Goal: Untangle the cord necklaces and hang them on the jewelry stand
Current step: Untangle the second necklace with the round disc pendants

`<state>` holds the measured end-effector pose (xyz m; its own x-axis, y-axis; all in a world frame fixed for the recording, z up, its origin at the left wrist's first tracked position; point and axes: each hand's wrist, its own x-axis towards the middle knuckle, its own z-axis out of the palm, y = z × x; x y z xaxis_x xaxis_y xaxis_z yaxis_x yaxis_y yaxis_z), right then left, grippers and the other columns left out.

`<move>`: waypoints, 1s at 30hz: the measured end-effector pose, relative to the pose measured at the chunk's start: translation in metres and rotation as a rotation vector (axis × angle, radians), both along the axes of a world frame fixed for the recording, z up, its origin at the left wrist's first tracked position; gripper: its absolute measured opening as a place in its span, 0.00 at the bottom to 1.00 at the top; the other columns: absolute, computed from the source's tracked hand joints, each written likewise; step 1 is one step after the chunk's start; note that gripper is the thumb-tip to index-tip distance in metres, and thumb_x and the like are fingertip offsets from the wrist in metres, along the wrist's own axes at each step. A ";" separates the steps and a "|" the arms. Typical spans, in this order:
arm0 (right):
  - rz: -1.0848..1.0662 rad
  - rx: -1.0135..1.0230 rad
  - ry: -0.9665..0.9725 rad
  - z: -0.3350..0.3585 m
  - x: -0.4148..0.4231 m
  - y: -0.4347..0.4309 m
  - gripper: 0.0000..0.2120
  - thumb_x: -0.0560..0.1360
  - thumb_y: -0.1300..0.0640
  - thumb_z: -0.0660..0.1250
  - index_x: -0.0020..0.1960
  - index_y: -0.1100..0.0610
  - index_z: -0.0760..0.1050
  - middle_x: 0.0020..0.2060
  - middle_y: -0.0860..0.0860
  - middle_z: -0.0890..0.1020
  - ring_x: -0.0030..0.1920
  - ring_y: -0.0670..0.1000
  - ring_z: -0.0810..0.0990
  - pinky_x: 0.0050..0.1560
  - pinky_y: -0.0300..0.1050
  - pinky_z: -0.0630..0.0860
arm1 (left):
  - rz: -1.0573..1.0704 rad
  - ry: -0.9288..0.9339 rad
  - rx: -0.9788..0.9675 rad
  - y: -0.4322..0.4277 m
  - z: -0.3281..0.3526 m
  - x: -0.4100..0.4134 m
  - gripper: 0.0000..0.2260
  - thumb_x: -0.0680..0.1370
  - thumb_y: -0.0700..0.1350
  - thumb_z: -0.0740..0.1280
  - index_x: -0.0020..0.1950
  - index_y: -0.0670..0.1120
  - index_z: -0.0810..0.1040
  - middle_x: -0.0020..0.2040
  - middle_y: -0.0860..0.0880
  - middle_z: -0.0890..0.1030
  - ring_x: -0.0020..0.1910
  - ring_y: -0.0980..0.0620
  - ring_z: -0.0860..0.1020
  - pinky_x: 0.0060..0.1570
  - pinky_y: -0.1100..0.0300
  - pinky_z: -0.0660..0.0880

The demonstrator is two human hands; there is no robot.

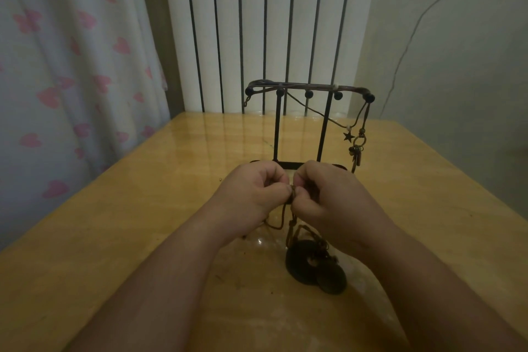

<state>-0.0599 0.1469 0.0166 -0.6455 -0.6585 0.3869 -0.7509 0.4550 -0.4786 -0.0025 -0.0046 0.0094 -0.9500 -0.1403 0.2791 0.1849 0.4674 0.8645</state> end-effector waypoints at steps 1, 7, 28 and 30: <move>0.001 -0.008 -0.001 0.000 0.000 0.000 0.04 0.76 0.51 0.63 0.43 0.45 0.69 0.40 0.43 0.74 0.38 0.44 0.73 0.38 0.37 0.72 | -0.006 -0.005 0.014 0.000 0.000 0.000 0.10 0.75 0.43 0.66 0.35 0.55 0.76 0.29 0.57 0.73 0.29 0.59 0.69 0.32 0.58 0.68; -0.010 -0.085 -0.063 -0.004 -0.001 -0.002 0.02 0.72 0.49 0.62 0.42 0.46 0.71 0.37 0.44 0.75 0.37 0.44 0.74 0.38 0.40 0.75 | -0.037 -0.026 0.033 0.002 0.000 -0.001 0.11 0.76 0.45 0.64 0.35 0.56 0.76 0.30 0.57 0.73 0.31 0.56 0.69 0.36 0.53 0.69; -0.028 -0.112 -0.056 -0.004 0.003 -0.005 0.01 0.74 0.51 0.63 0.44 0.47 0.71 0.39 0.44 0.75 0.37 0.45 0.73 0.37 0.37 0.73 | -0.019 -0.035 0.118 -0.003 0.000 -0.001 0.10 0.77 0.42 0.65 0.37 0.54 0.79 0.31 0.56 0.76 0.32 0.59 0.73 0.37 0.59 0.71; -0.023 -0.098 -0.056 -0.003 0.003 -0.004 0.03 0.75 0.52 0.64 0.43 0.46 0.70 0.39 0.44 0.75 0.38 0.45 0.74 0.38 0.37 0.73 | -0.007 -0.029 0.068 -0.002 0.001 0.000 0.09 0.77 0.40 0.65 0.39 0.51 0.79 0.29 0.58 0.77 0.30 0.63 0.73 0.34 0.66 0.70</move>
